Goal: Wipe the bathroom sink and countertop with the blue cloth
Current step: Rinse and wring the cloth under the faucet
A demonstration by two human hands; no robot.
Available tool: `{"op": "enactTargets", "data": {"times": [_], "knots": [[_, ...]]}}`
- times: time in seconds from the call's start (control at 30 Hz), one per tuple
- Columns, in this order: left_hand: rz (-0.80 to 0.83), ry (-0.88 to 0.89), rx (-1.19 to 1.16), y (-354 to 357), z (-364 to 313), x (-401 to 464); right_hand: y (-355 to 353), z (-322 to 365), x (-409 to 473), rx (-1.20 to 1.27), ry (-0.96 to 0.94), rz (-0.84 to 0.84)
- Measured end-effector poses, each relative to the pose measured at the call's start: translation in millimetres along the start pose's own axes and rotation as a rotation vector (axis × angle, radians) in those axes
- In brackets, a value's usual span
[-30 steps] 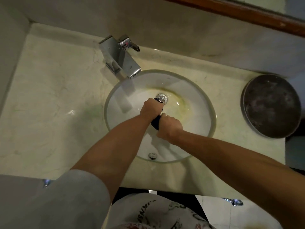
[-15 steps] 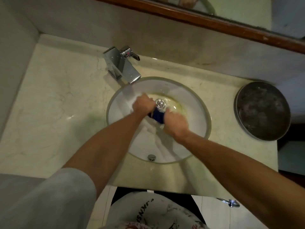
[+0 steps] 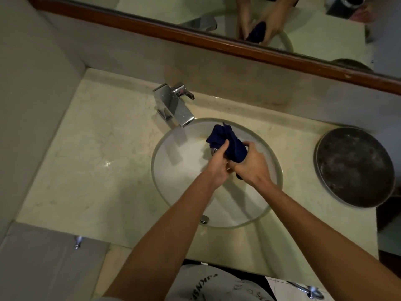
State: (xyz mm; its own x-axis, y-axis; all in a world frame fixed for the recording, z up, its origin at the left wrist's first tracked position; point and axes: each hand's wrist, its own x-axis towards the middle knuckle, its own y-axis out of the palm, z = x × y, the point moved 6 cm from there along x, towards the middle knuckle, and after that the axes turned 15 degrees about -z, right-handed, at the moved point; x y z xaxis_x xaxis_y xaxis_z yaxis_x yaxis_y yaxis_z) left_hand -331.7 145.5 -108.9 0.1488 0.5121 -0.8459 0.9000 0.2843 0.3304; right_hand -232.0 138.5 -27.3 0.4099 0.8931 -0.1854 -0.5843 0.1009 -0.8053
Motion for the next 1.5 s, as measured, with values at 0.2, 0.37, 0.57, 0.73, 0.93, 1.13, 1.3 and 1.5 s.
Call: {"op": "enactTargets", "data": {"times": [0.2,0.37,0.57,0.73,0.93,1.13,1.3,1.5], "knots": [[-0.014,0.064,-0.056,-7,-19,-4,13,-11,-2,0.604,0.417,0.272],[0.003,0.141,0.053,-6,-26,-17,16,-17,2,0.856,0.578,0.386],[-0.275,0.335,0.334,-28,-22,-35,4,-24,-4,0.919,0.719,0.39],[-0.272,0.695,0.546,-21,-27,-60,-4,-21,-13,1.026,0.802,0.461],[-0.16,0.676,0.63,-8,-35,-60,-10,-11,-10,0.98,0.771,0.435],[-0.126,0.663,0.581,-11,-43,-61,-5,-15,-4,0.622,0.61,0.279],[-0.123,0.533,0.504,-8,-54,-59,7,-22,-14,0.726,0.685,0.339],[0.123,0.495,0.632,-5,-48,-66,4,-18,-23,1.238,0.898,0.46]]}}
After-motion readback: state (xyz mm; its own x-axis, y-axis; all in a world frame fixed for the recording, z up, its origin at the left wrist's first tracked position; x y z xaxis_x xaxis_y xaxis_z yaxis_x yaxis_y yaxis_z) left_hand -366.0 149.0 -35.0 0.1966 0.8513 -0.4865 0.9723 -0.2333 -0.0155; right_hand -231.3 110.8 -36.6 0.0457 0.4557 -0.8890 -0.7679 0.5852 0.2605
